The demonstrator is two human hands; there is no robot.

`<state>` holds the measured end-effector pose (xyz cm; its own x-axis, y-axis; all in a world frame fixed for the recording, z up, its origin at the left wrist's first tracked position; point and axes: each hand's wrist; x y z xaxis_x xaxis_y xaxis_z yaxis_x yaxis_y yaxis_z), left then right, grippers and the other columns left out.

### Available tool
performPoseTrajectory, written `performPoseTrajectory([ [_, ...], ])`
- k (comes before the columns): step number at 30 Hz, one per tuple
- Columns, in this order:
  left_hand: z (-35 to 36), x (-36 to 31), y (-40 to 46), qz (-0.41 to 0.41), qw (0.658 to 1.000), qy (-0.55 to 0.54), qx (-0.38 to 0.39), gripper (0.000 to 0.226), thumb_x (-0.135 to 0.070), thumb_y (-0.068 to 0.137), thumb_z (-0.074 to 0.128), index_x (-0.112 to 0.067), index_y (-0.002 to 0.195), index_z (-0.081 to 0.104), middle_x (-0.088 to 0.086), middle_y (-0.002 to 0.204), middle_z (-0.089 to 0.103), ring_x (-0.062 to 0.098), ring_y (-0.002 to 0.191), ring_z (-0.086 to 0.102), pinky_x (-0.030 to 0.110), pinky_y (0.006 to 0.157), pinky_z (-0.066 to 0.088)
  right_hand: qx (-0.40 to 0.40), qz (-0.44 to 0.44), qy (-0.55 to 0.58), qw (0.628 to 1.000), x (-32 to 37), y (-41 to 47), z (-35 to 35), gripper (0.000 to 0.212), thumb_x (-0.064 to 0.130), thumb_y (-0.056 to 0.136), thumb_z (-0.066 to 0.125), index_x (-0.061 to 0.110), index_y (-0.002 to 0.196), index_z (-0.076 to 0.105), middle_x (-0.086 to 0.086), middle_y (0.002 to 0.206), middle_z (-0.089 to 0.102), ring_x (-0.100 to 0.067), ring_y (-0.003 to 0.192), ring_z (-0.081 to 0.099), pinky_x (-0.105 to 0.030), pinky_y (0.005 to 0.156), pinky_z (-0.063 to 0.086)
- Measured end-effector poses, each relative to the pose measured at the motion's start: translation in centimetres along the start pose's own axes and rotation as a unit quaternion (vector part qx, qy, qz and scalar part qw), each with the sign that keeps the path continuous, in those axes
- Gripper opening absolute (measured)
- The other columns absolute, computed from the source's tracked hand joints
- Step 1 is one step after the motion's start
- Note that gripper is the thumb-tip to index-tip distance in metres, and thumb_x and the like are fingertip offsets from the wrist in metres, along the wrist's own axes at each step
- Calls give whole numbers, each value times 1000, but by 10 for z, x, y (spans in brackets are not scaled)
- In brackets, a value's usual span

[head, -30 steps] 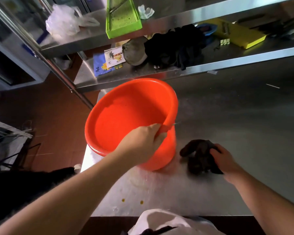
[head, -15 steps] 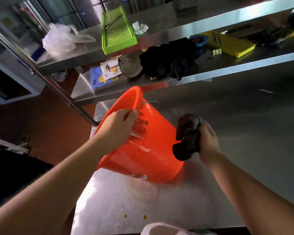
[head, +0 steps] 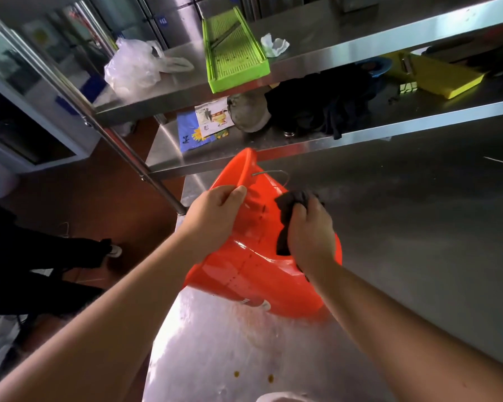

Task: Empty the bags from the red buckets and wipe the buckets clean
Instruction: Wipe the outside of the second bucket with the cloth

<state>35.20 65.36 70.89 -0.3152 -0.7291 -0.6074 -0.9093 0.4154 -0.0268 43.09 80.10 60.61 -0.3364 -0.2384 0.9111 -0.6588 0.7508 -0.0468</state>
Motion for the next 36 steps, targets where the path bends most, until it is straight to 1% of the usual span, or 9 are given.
performPoseTrajectory([
  [3, -1, 6, 7, 6, 1000, 1, -6, 43, -54, 102, 47, -20, 93, 71, -5, 59, 55, 13, 55, 45, 35, 59, 42, -16, -145, 52, 988, 49, -23, 20, 27, 25, 92, 42, 16, 104, 64, -4, 102, 69, -26, 100, 61, -42, 89, 47],
  [5, -4, 12, 12, -2, 1000, -30, -8, 38, -52, 99, 48, -24, 90, 72, -3, 66, 64, 13, 61, 49, 36, 65, 46, -17, -213, 57, 975, 63, -36, 34, 24, 23, 97, 46, 20, 113, 63, 2, 107, 67, -20, 105, 60, -40, 95, 45],
  [10, -13, 31, 17, -48, 996, -78, -10, 41, -67, 91, 48, -37, 93, 75, -4, 67, 68, 12, 61, 54, 40, 68, 51, 10, -306, -115, 945, 24, -30, 43, 47, 25, 91, 49, 10, 136, 57, -8, 136, 60, -28, 128, 51, -42, 108, 38],
  [15, -27, 43, 18, -98, 988, -115, -9, 49, -78, 78, 49, -43, 96, 78, 2, 84, 78, 28, 76, 75, 54, 81, 63, -23, -176, -133, 975, -54, -2, 15, 21, 24, 83, 53, 19, 100, 62, -6, 100, 67, -31, 95, 60, -40, 81, 49],
  [20, -25, 41, 17, -96, 988, -120, 7, 49, -75, 84, 51, -36, 94, 78, 11, 86, 77, 31, 75, 75, 58, 78, 63, -17, 132, -64, 989, -125, 6, -5, 25, 40, 93, 46, 22, 106, 57, -10, 93, 67, -36, 92, 64, -35, 69, 43],
  [22, -25, 38, 19, -98, 988, -118, 9, 43, -71, 90, 52, -38, 92, 78, 4, 77, 77, 25, 69, 75, 51, 75, 65, -27, 187, -2, 982, -124, 5, -1, 25, 44, 87, 45, 25, 99, 56, 0, 82, 64, -33, 87, 65, -35, 68, 43],
  [29, -20, 17, 17, -202, 961, -185, 27, 51, -69, 85, 59, -24, 82, 81, 14, 87, 79, 39, 85, 77, 58, 82, 64, -11, 175, -24, 984, -120, 26, -27, 42, 50, 73, 43, 27, 99, 66, 4, 74, 69, -21, 71, 67, -27, 57, 46],
  [33, -13, 9, 14, -234, 932, -272, 44, 38, -43, 92, 63, -9, 96, 78, 23, 103, 76, 39, 90, 76, 61, 90, 60, 11, 141, -66, 988, -114, 40, -44, 35, 47, 78, 46, 29, 101, 64, 4, 77, 71, -20, 68, 67, -32, 60, 53],
  [36, -8, 16, 9, -178, 950, -244, 82, 32, -32, 106, 54, -15, 129, 69, 0, 114, 65, 19, 101, 62, 40, 96, 54, 26, 109, -98, 989, -100, 39, -48, 29, 48, 79, 44, 32, 98, 59, 3, 84, 70, -19, 71, 65, -32, 62, 52],
])
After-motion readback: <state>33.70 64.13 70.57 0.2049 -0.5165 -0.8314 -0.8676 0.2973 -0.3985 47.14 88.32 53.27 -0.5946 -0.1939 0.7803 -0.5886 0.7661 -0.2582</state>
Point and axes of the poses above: each hand's wrist, its own y-axis towards the middle knuckle, its own z-axis out of the palm, x = y × z
